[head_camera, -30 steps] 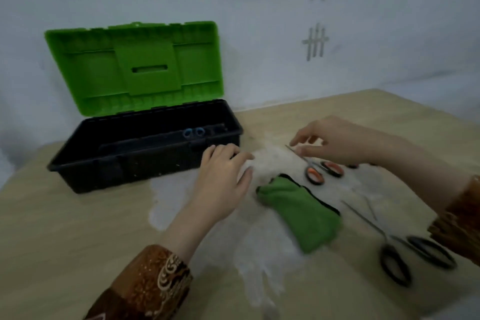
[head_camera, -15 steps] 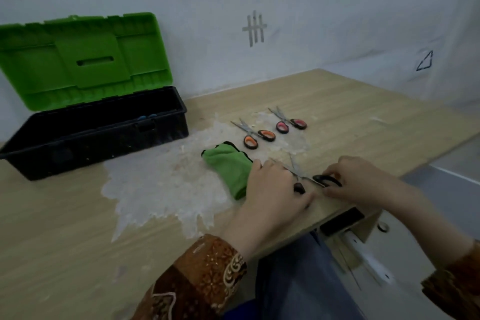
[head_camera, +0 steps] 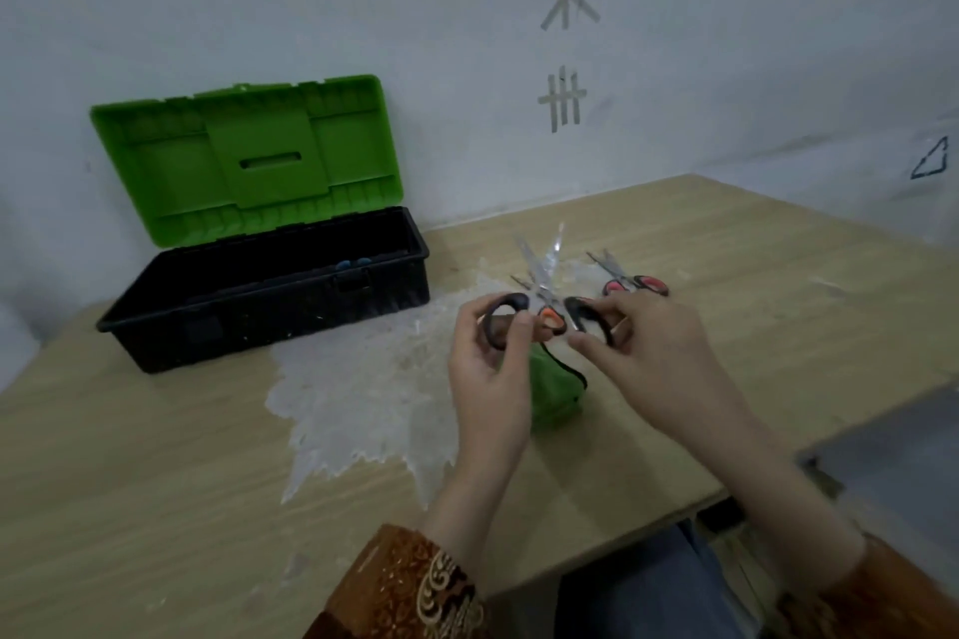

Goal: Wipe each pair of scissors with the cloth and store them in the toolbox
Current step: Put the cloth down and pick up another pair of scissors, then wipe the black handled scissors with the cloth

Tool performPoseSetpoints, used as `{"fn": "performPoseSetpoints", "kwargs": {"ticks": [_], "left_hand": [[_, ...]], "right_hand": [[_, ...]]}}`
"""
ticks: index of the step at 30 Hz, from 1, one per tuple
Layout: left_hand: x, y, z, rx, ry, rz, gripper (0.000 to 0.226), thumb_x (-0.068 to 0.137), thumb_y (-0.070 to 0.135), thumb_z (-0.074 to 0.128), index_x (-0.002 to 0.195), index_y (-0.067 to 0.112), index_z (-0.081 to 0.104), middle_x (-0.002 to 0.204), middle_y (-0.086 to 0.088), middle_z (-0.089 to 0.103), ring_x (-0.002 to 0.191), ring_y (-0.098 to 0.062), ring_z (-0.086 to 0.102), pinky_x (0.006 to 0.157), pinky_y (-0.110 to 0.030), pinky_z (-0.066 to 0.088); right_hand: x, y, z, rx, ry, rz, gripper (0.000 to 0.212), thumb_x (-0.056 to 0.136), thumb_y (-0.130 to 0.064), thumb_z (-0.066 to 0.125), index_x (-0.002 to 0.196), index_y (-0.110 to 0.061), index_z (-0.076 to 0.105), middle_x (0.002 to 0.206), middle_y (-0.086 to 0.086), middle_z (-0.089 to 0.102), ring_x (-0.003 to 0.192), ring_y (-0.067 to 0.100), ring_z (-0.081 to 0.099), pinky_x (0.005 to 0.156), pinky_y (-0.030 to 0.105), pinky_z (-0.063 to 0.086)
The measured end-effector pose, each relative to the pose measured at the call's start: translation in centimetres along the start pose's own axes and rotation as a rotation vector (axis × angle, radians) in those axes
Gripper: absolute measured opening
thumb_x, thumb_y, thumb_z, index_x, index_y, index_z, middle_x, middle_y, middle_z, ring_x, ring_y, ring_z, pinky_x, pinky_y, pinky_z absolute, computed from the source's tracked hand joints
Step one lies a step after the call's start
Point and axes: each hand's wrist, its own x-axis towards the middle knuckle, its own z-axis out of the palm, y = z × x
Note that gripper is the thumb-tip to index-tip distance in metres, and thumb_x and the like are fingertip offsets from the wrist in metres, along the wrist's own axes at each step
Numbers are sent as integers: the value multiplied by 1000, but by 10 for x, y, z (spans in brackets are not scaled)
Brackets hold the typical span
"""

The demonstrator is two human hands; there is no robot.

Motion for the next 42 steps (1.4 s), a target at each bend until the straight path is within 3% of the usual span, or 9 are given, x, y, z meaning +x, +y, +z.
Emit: {"fn": "performPoseSetpoints", "kwargs": {"ticks": [5,9,12,18,23,26,30,34,42], "left_hand": [[10,3,-31,-20,188,68,13,95,7,56,102,18,59,94,-11,66,86,-11,65,75,-18,51],[26,8,-58,-10,264,72,13,96,15,55,106,10,61,89,-20,68,83,-26,69,75,-25,55],[36,9,-67,14,305,97,9,95,14,57,101,11,63,91,-9,68,86,-15,67,77,-23,53],[57,4,-77,53,301,78,11,96,14,56,104,10,64,96,-6,68,93,-19,67,84,-30,54],[82,6,-86,-40,324,-51,19,98,19,53,104,2,62,89,-21,64,76,-32,66,68,-30,57],[92,5,-87,-50,300,-120,20,101,20,48,97,3,58,72,-19,61,50,-24,63,52,-29,55],[102,-1,-91,-72,275,-162,23,100,26,50,97,5,59,64,-15,64,45,-26,60,46,-30,51],[106,-9,-102,-133,361,-191,20,100,21,50,100,1,54,69,-23,58,44,-28,56,41,-29,47],[109,-23,-115,-76,342,-163,27,100,26,48,109,1,54,82,-31,59,56,-31,59,43,-29,49]], "right_hand": [[3,-44,62,210,-7,6,26,78,-37,74,88,-15,68,76,1,61,73,17,55,65,31,45],[6,-67,86,311,-2,-21,23,79,-38,74,80,-19,61,75,-2,57,70,12,53,59,21,39],[8,-81,97,339,-12,-29,21,81,-38,71,78,-24,55,74,-5,54,69,9,50,55,14,33],[20,-84,103,319,-145,-90,30,89,-43,60,105,-17,63,88,-5,50,79,9,49,66,16,38],[38,-50,81,-327,-458,17,50,94,-59,36,138,-37,39,136,7,37,127,28,36,100,44,37],[44,-37,83,-522,-695,33,50,96,-45,46,143,-40,30,132,9,38,118,31,46,93,42,44],[48,-30,97,-400,-619,-68,50,95,-8,46,137,-34,40,116,7,44,100,27,54,79,32,51],[82,-27,88,-20,-610,-65,37,98,-21,44,130,-41,46,116,2,50,95,19,54,73,29,47],[105,-46,134,466,-64,-167,35,96,-16,48,122,-39,54,104,-8,56,89,7,54,71,19,39]]}}
